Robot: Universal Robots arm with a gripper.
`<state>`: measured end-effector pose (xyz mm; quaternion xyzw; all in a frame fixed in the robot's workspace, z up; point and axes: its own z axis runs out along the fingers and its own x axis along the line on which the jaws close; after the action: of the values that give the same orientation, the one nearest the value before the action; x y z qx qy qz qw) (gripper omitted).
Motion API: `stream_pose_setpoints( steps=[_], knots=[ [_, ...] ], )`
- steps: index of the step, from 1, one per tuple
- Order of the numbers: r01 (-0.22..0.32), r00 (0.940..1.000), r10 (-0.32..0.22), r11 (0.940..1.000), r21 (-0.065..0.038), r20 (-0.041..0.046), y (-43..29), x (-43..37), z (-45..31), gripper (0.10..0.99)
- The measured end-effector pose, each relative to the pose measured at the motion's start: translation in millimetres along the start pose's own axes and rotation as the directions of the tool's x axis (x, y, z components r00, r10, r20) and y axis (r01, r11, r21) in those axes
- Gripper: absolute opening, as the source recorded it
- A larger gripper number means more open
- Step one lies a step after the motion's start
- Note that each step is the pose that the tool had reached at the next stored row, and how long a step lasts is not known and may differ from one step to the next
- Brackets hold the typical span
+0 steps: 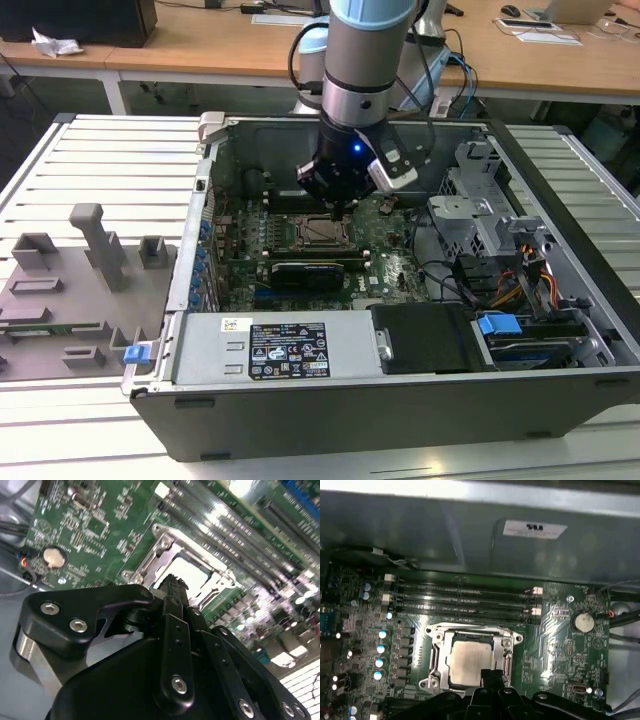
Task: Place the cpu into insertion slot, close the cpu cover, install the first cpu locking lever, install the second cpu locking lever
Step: 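Install the second cpu locking lever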
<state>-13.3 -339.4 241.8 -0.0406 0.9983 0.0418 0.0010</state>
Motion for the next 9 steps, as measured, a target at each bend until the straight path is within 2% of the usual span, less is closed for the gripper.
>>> stream_pose_setpoints(
  steps=[7,9],
  knots=[
    [0.0,1.0,0.0,1.0,-0.002,0.0001,-10.2,1.1,2.9,0.106],
    [0.0,1.0,0.0,1.0,-0.004,0.0003,-18.7,3.2,3.3,0.106]
  ],
)
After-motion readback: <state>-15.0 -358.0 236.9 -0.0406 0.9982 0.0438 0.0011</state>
